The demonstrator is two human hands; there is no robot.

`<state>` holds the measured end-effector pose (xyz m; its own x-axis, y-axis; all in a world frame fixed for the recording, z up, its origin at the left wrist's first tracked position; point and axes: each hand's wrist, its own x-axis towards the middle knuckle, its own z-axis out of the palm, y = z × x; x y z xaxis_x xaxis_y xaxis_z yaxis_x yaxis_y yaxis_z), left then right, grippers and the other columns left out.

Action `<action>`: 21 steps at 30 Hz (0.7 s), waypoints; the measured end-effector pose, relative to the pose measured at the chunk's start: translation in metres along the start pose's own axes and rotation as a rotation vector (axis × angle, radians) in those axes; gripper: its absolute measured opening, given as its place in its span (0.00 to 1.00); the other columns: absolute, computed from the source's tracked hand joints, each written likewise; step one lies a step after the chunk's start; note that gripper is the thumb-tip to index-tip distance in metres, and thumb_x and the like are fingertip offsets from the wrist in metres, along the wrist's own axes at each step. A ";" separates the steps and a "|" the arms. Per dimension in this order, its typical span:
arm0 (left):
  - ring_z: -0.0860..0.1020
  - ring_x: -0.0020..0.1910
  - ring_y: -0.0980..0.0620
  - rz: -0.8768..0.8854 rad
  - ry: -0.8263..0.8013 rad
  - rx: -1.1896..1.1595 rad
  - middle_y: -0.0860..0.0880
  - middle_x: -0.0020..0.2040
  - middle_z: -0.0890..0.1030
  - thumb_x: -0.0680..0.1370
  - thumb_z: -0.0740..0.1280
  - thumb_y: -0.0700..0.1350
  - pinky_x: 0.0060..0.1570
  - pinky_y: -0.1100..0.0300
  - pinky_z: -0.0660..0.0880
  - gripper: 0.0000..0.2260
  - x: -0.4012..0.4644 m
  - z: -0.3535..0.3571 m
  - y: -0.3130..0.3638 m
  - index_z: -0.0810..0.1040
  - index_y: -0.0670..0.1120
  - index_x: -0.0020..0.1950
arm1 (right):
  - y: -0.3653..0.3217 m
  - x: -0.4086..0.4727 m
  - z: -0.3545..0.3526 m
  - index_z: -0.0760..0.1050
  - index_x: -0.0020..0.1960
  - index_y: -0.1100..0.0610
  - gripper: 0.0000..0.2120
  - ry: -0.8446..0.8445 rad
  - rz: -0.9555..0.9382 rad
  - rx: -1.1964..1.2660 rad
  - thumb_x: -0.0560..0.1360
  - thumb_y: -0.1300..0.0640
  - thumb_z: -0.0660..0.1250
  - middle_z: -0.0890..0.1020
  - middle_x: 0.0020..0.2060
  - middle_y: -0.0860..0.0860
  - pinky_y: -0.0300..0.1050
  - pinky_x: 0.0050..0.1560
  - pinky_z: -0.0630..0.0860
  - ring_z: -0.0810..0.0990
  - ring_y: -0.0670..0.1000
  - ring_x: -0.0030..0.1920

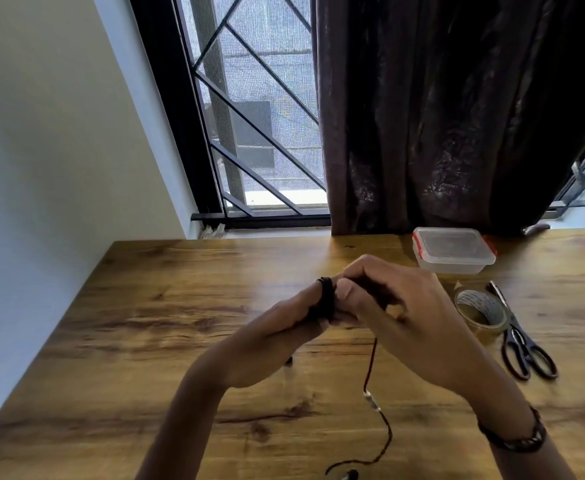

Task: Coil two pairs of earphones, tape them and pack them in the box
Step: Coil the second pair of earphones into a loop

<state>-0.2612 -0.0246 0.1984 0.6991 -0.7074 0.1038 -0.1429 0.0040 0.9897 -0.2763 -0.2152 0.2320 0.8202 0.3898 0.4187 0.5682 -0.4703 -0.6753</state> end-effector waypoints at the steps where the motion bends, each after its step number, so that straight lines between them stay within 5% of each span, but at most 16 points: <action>1: 0.73 0.63 0.55 0.012 0.001 0.003 0.51 0.60 0.76 0.82 0.56 0.40 0.62 0.63 0.69 0.15 0.000 0.002 0.001 0.66 0.46 0.69 | -0.001 0.003 -0.004 0.75 0.45 0.50 0.07 -0.007 -0.018 -0.018 0.81 0.52 0.62 0.77 0.32 0.42 0.29 0.30 0.68 0.76 0.44 0.32; 6: 0.79 0.52 0.47 0.087 0.021 0.068 0.37 0.52 0.79 0.82 0.51 0.39 0.55 0.59 0.73 0.16 0.001 0.006 0.005 0.67 0.35 0.67 | 0.000 0.016 -0.014 0.75 0.44 0.54 0.07 -0.010 -0.083 -0.045 0.80 0.55 0.63 0.77 0.33 0.45 0.30 0.34 0.68 0.77 0.46 0.35; 11: 0.78 0.40 0.51 0.148 0.018 0.047 0.47 0.42 0.79 0.82 0.50 0.37 0.45 0.62 0.72 0.14 0.000 0.004 0.011 0.71 0.36 0.62 | 0.006 0.023 -0.016 0.76 0.46 0.57 0.08 0.002 -0.121 0.021 0.80 0.55 0.61 0.75 0.33 0.44 0.29 0.34 0.66 0.74 0.43 0.33; 17: 0.76 0.37 0.57 0.261 0.012 -0.016 0.53 0.39 0.78 0.82 0.50 0.37 0.44 0.64 0.72 0.14 0.001 0.004 0.017 0.72 0.39 0.62 | 0.026 0.020 0.006 0.73 0.46 0.60 0.09 -0.018 -0.017 0.369 0.81 0.58 0.58 0.71 0.33 0.46 0.37 0.34 0.67 0.69 0.45 0.33; 21: 0.77 0.41 0.41 0.309 0.076 -0.087 0.51 0.40 0.78 0.83 0.54 0.43 0.50 0.57 0.73 0.16 0.004 0.005 0.017 0.69 0.35 0.66 | 0.034 0.009 0.034 0.71 0.47 0.64 0.15 0.027 0.058 0.584 0.82 0.52 0.56 0.68 0.31 0.56 0.37 0.31 0.65 0.65 0.47 0.30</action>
<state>-0.2644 -0.0310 0.2152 0.6830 -0.6084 0.4041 -0.2982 0.2728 0.9147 -0.2523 -0.2010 0.1923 0.8545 0.3529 0.3811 0.3978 0.0270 -0.9171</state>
